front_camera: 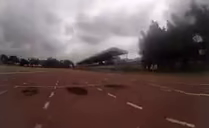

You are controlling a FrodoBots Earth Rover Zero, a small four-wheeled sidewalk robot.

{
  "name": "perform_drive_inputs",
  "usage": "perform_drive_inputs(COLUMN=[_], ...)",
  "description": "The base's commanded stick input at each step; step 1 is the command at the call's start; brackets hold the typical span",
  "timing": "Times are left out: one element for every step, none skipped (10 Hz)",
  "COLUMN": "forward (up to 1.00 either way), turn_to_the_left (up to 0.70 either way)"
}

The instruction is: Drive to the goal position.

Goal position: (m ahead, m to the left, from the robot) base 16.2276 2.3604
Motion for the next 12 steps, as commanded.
perform_drive_inputs(forward=[0.70, 0.70, 0.70, 0.70, 0.70, 0.70, 0.70, 0.70, 0.70, 0.70, 0.70, 0.70], turn_to_the_left=[0.00, 0.00, 0.00, 0.00, 0.00, 0.00, 0.00, 0.00, 0.00, 0.00, 0.00, 0.00])
